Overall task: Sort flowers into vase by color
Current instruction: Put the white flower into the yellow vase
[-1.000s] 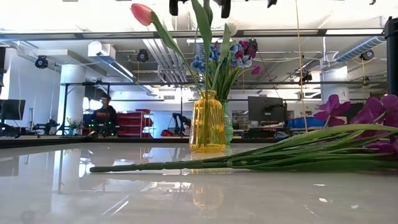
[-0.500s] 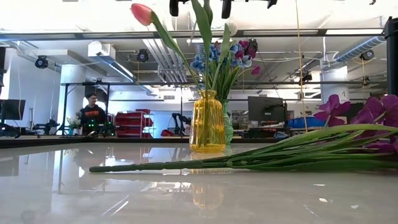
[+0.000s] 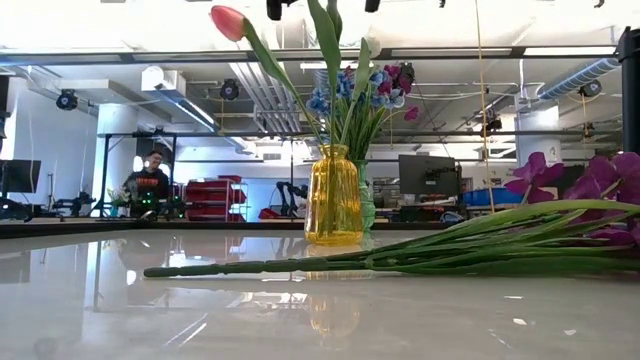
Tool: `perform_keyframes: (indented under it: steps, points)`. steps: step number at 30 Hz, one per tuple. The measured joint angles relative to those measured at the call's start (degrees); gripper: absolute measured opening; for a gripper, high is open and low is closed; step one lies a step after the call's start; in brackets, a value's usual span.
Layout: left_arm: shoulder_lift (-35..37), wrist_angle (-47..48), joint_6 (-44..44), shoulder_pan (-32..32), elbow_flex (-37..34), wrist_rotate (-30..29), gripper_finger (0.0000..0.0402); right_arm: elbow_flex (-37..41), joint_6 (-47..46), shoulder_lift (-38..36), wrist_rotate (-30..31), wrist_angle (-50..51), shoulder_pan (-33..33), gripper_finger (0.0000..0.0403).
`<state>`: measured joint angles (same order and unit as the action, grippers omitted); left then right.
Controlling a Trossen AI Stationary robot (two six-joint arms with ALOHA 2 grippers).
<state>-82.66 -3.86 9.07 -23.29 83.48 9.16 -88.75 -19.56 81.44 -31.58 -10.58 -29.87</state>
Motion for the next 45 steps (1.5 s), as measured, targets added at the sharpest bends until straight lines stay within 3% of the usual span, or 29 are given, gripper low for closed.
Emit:
perform_keyframes:
  steps: [7,17,32,40,45]
  points:
    - [2.7,4.1,2.2,0.0,0.0,0.4,0.0234,0.0,0.0,-3.5,-0.6,1.6,0.1,0.0013]
    - [9.9,17.3,6.7,0.1,0.0,4.0,0.024,0.0,0.1,-10.4,-0.5,8.5,3.4,0.0013]
    - [13.9,17.3,1.4,7.2,-0.4,6.5,0.0226,2.6,9.3,-15.3,31.3,21.3,24.5,0.0013]
    - [17.7,22.9,-0.4,8.8,-0.4,6.1,0.02,9.4,9.3,-16.9,42.0,19.6,28.6,0.0013]
    - [20.2,30.6,-0.8,9.0,-0.5,2.9,0.0191,17.5,11.6,-17.3,44.9,11.5,28.9,0.0013]
